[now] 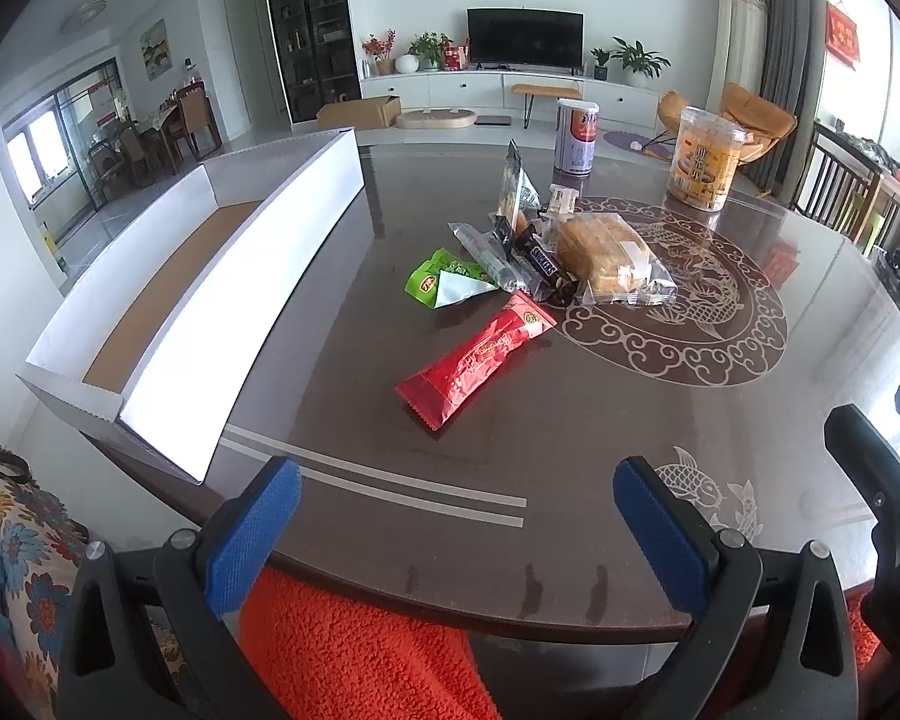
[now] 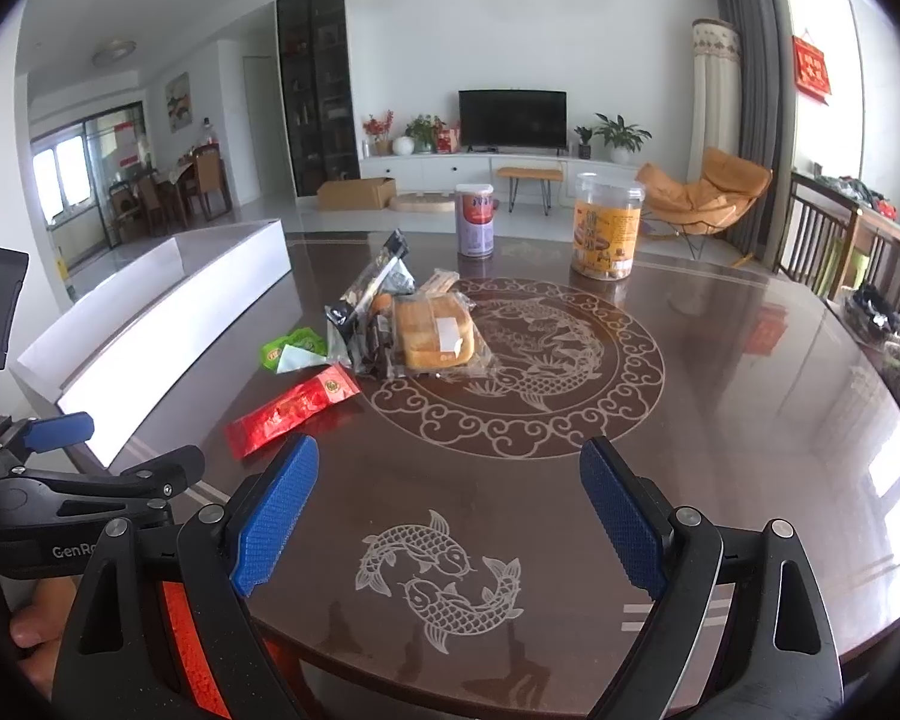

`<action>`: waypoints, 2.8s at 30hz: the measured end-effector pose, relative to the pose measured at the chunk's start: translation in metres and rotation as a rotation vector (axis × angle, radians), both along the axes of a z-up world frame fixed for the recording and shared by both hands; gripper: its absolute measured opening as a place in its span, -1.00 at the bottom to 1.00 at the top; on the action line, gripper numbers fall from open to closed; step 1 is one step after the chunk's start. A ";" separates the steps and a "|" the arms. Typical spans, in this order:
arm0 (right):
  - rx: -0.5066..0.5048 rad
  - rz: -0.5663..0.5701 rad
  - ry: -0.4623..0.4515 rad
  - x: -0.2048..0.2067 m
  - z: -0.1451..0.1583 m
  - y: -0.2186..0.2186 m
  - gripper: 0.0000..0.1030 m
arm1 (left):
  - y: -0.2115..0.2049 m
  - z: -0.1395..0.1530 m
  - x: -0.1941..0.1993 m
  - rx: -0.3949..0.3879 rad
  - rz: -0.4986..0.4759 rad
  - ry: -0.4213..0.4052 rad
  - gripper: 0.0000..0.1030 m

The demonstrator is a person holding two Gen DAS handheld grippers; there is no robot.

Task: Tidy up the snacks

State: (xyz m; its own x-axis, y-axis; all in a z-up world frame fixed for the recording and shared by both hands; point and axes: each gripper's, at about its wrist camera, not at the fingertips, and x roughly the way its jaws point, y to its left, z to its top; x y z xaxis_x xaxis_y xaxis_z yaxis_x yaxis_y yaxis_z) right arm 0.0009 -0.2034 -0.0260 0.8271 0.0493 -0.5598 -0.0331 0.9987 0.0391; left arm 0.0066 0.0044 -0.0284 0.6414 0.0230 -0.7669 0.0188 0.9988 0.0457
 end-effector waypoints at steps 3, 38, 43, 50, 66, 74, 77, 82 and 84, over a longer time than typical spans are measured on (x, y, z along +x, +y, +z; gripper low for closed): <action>-0.003 -0.002 0.009 0.001 0.000 0.001 0.77 | 0.000 -0.001 0.001 0.007 -0.002 0.000 1.00; 0.012 -0.003 0.039 0.005 -0.008 -0.003 0.77 | -0.001 -0.012 0.007 0.047 0.002 0.024 1.00; 0.013 -0.002 0.041 0.005 -0.009 -0.003 0.77 | -0.002 -0.014 0.008 0.048 -0.010 0.031 1.00; 0.026 -0.012 0.051 0.006 -0.013 -0.007 0.77 | 0.009 -0.021 0.015 0.005 0.020 0.080 1.00; 0.041 -0.014 0.062 0.006 -0.014 -0.012 0.77 | -0.001 -0.021 0.013 0.024 -0.028 0.079 1.00; 0.046 -0.012 0.069 0.007 -0.016 -0.013 0.77 | 0.009 -0.030 0.026 0.041 -0.049 0.113 1.00; 0.048 -0.008 0.076 0.008 -0.017 -0.013 0.77 | 0.015 -0.027 0.044 0.027 -0.104 0.125 1.00; 0.053 -0.005 0.078 0.007 -0.017 -0.013 0.77 | 0.019 -0.023 0.107 -0.108 -0.328 0.243 1.00; 0.054 -0.004 0.074 0.007 -0.017 -0.013 0.77 | 0.010 -0.027 0.126 -0.091 -0.382 0.254 1.00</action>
State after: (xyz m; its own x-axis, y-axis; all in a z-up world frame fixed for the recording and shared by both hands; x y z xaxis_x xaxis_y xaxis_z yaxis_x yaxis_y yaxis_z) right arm 0.0075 -0.2161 -0.0427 0.7838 0.0777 -0.6161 -0.0240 0.9952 0.0950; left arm 0.1326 0.0148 -0.0553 0.3826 -0.2531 -0.8886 0.3857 0.9177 -0.0953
